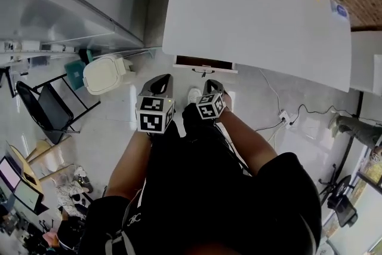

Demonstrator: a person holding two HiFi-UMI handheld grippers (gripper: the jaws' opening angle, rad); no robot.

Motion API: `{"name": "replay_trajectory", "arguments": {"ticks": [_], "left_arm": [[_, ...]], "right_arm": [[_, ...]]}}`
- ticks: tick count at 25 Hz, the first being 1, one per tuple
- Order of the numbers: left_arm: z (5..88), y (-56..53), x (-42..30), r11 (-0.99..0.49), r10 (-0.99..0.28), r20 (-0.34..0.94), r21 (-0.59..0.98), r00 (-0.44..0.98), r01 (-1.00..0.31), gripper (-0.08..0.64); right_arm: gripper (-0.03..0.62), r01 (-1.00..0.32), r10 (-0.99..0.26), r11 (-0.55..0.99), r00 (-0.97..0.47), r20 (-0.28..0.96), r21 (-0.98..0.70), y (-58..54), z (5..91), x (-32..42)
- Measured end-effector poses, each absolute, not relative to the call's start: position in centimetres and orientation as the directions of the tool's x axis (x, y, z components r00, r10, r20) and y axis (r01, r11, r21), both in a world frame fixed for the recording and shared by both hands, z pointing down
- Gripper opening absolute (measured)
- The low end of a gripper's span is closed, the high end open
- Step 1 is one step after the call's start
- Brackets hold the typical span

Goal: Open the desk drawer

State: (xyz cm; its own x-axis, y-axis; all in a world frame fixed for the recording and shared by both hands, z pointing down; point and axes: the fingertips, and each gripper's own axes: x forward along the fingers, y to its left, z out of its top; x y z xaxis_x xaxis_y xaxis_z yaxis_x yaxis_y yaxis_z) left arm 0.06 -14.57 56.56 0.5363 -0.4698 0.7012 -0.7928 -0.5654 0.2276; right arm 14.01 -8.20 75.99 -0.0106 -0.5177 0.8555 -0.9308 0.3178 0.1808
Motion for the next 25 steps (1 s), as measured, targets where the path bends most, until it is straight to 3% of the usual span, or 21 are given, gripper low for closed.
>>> {"name": "replay_trajectory", "arguments": {"ticks": [8, 16, 25], "left_arm": [[53.1, -14.8, 1.5, -0.614, -0.478, 0.659, 0.221, 0.58, -0.758, -0.002], [49.7, -16.4, 1.1, -0.636, -0.524, 0.605, 0.19, 0.599, -0.748, -0.002], [43.8, -19.3, -0.7, -0.62, -0.634, 0.48, 0.154, 0.606, -0.77, -0.002]], "right_arm": [[-0.002, -0.967, -0.617, 0.25, -0.116, 0.779, 0.054, -10.7, 66.6, 12.5], [-0.002, -0.98, -0.763, 0.193, -0.185, 0.619, -0.056, -14.2, 56.1, 10.5], [-0.002, -0.974, -0.88, 0.22, -0.22, 0.42, -0.051, -18.1, 44.9, 8.0]]}}
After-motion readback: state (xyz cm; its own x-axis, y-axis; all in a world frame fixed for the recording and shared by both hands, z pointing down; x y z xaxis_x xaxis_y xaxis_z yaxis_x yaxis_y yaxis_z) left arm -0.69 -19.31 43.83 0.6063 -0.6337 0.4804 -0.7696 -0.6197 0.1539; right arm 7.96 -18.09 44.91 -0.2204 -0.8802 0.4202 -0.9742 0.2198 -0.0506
